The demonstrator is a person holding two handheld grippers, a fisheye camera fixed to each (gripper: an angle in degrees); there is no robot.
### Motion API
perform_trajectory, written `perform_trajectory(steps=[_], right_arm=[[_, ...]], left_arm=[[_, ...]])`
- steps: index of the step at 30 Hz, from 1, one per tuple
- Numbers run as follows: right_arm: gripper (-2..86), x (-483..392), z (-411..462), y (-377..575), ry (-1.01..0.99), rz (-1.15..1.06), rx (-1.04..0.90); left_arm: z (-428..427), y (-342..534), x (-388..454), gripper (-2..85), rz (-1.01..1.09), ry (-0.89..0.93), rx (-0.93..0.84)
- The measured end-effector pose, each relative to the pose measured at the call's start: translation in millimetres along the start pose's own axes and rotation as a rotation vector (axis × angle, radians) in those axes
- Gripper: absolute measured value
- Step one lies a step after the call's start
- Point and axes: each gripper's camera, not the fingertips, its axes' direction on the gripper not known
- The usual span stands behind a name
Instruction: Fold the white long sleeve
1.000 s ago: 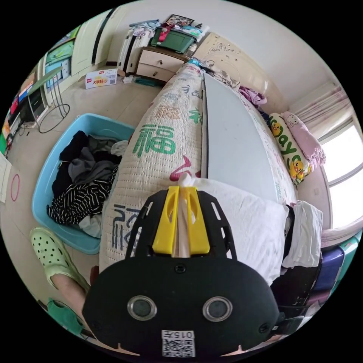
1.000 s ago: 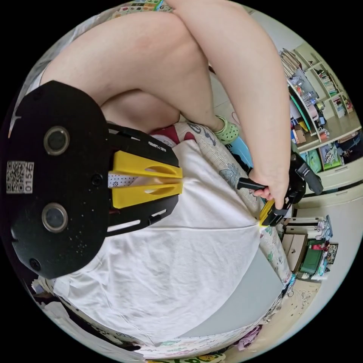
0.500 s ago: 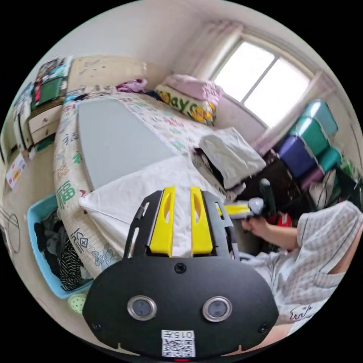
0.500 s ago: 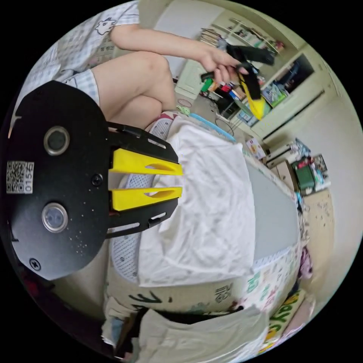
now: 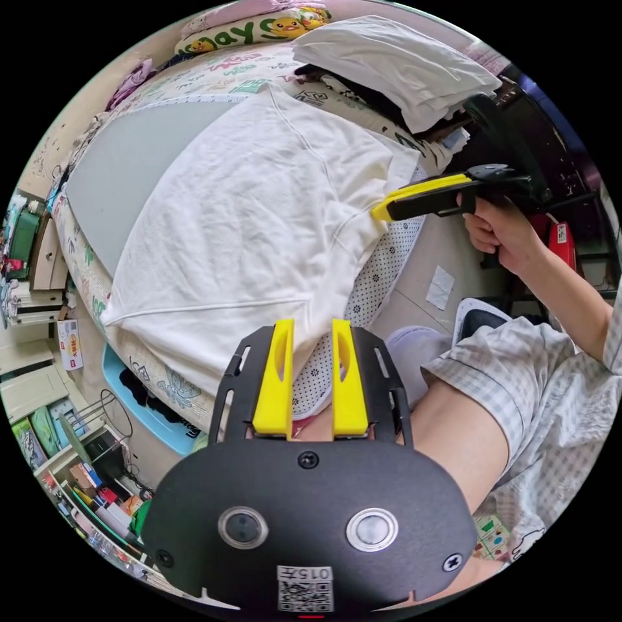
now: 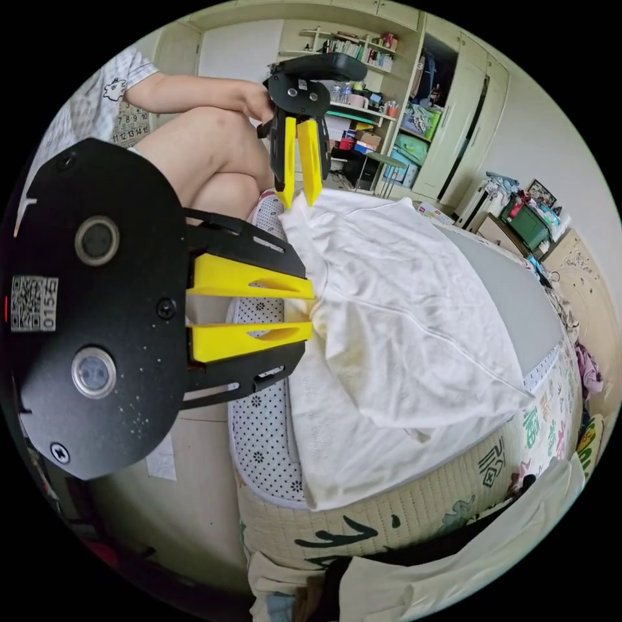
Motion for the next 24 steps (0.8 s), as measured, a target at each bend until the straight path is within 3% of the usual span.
perform_trajectory(steps=[4, 12, 17, 24], right_arm=[[0.1, 18, -6, 11, 0.016, -0.027, -0.003], [-0.7, 53, -18, 21, -0.015, -0.042, -0.015], [1.4, 95, -100, 13, 0.006, -0.059, 0.208], [6.7, 121, -120, -109, 0.028, -0.074, 0.251]], left_arm=[[-8, -12, 5, 8.8, -0.001, 0.001, -0.089], [-48, -11, 12, 8.6, -0.052, 0.014, -0.108], [-130, 13, 15, 8.5, -0.101, 0.120, 0.297], [-149, -46, 78, 9.4, 0.011, 0.202, 0.433]])
